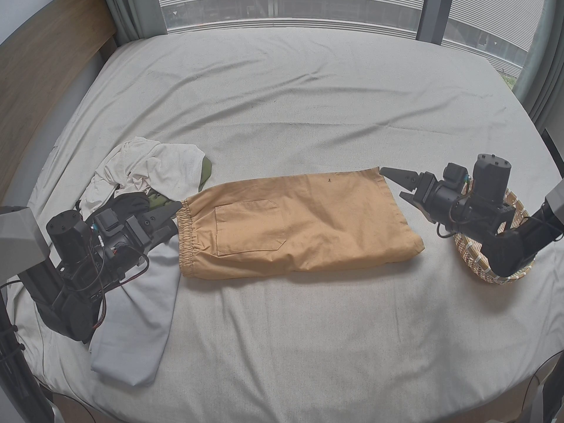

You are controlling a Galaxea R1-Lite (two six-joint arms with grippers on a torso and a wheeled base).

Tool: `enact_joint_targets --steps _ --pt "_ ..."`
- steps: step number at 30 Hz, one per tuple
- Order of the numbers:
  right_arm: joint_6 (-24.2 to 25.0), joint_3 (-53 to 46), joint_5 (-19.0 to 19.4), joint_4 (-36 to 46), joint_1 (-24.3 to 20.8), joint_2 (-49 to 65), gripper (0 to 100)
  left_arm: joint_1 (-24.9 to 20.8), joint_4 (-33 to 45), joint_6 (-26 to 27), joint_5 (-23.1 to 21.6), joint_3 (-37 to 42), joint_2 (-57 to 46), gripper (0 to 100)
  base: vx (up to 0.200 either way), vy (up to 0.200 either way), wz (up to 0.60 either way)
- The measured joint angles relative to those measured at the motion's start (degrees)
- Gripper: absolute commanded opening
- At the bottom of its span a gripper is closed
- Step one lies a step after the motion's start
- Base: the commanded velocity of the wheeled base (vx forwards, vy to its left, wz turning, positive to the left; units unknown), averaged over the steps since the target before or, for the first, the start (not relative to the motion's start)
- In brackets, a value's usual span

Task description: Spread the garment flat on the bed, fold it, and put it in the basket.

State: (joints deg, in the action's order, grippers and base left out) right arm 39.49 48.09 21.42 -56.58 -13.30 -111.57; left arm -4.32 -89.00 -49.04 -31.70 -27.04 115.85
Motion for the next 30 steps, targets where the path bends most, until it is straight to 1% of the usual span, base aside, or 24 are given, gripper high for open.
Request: enact_joint_targets --steps 5,9,16,23,30 --pt "0.26 -7.35 -0.73 -0.11 -0.54 2.89 100 -0.76 0.02 1.01 -1.72 2.65 -2.07 100 0.000 0.000 0.00" --pt "0.37 -11.17 -0.87 -0.82 -0.67 3.85 100 -1.46 0.02 3.41 -2.13 3.89 -2.91 100 0.000 0.000 0.00" --pt "0.41 -13.29 -0.98 -3.74 -0.45 1.49 100 -2.93 0.02 5.74 -2.21 5.41 -3.08 100 0.000 0.000 0.00" --pt "0.52 -14.38 -0.90 -6.40 0.13 -2.21 100 -3.51 0.00 6.05 -2.18 5.83 -2.91 100 0.000 0.000 0.00" --pt "1.21 -15.24 -0.87 -6.67 0.29 -4.41 100 -3.58 0.05 6.10 -2.16 5.92 -2.71 100 0.000 0.000 0.00"
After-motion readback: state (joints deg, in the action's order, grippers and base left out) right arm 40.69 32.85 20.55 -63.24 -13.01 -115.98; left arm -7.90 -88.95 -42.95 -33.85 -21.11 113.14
